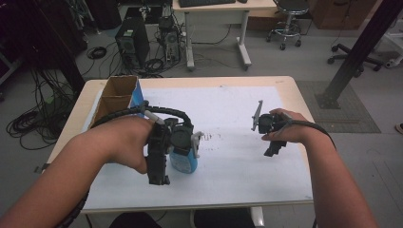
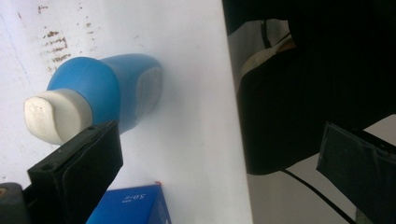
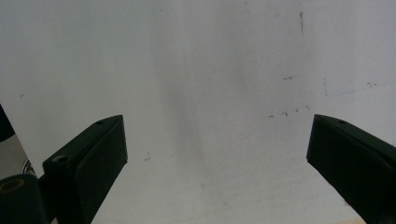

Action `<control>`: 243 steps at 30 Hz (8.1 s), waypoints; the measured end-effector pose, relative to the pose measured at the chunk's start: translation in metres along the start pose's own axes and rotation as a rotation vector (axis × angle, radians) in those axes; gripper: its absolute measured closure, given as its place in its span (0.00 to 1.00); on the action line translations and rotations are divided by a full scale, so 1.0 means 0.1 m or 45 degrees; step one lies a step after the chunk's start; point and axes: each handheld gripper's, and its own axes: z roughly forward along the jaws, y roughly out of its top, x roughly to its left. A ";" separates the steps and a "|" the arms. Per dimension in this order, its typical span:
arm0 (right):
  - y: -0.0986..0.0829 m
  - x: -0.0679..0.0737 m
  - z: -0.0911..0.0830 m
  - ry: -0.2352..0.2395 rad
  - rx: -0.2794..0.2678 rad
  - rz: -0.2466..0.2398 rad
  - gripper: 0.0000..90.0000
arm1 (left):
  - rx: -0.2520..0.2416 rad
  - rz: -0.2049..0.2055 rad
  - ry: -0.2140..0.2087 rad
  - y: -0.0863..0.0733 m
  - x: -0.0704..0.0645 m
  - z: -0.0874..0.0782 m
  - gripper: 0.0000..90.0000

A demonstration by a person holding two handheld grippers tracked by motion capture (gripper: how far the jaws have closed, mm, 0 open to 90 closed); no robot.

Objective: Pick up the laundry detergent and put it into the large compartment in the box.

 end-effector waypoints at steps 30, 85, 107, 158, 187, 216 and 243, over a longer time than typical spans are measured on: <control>-0.03 0.07 -0.01 -0.015 -0.020 0.023 0.06 | -0.001 0.059 0.020 -0.01 0.06 -0.08 0.00; -0.07 0.09 0.00 -0.025 -0.037 0.058 0.06 | 0.006 0.134 0.061 0.03 0.70 -0.17 0.00; -0.08 0.10 0.03 -0.023 -0.049 0.057 0.06 | 0.013 0.164 0.034 0.04 0.78 0.09 0.00; -0.04 0.12 0.13 -0.014 -0.047 0.062 0.06 | 0.052 0.263 0.000 -0.01 0.89 0.66 0.00; 0.00 0.12 0.21 -0.004 -0.048 0.056 0.06 | 0.050 0.325 0.077 -0.02 0.89 0.84 0.05; 0.02 0.12 0.24 0.005 -0.044 0.056 0.06 | 0.046 0.340 0.079 -0.01 0.88 0.82 0.26; 0.03 0.11 0.30 0.016 -0.045 0.056 0.06 | 0.065 0.362 0.056 0.01 0.87 0.82 0.41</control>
